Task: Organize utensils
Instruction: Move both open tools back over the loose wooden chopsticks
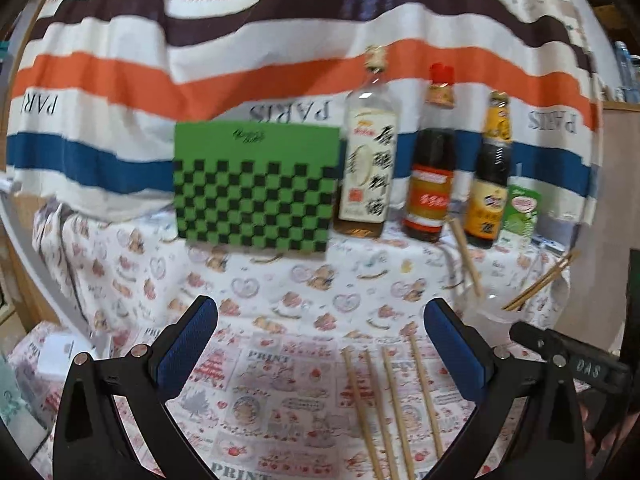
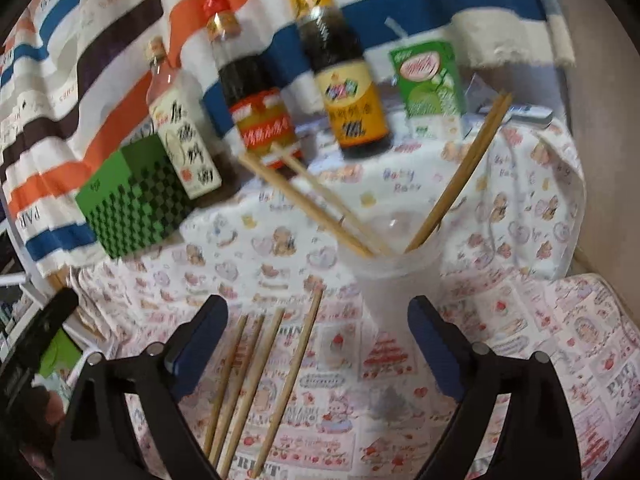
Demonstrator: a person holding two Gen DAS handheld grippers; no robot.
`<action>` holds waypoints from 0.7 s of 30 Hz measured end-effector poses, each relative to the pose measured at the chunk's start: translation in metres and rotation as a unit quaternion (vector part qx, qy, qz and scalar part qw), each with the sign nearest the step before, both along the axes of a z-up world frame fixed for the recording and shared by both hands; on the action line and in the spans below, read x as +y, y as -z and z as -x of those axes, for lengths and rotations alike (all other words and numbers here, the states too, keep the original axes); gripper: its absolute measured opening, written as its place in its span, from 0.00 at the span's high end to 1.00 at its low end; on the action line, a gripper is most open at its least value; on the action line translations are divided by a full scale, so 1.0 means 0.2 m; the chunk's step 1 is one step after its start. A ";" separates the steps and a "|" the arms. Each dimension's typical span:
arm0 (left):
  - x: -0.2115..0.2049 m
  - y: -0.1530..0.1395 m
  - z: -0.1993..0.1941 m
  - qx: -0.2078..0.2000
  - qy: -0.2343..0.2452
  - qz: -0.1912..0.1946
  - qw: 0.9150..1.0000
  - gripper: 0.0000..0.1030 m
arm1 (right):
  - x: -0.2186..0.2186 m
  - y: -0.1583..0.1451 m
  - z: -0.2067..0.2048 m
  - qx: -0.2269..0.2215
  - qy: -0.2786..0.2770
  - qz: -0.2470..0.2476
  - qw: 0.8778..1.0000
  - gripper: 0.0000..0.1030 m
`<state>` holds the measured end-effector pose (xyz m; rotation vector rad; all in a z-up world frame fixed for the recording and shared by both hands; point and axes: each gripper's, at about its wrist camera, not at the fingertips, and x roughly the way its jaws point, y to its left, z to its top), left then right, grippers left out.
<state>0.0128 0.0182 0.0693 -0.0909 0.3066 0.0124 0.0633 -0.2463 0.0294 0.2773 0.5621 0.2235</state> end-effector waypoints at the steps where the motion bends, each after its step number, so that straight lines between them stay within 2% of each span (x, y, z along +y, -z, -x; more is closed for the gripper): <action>1: 0.01 0.01 -0.01 0.008 -0.003 0.001 1.000 0.00 | 0.01 0.01 -0.01 0.005 0.000 0.006 1.000 0.11; 9: 0.02 0.07 -0.09 0.052 0.000 0.002 0.999 0.01 | 0.08 0.11 -0.07 0.068 -0.034 0.040 0.996 0.09; 13: 0.02 0.12 -0.14 0.084 -0.011 -0.005 0.996 0.01 | 0.17 0.20 -0.10 0.113 -0.061 0.077 0.989 0.09; 17: 0.03 0.18 -0.21 0.141 -0.042 -0.014 0.989 0.01 | 0.27 0.27 -0.10 0.144 -0.095 0.121 0.978 0.09; 21: 0.03 0.24 -0.26 0.183 -0.041 -0.020 0.982 0.01 | 0.35 0.31 -0.08 0.149 -0.113 0.171 0.967 0.09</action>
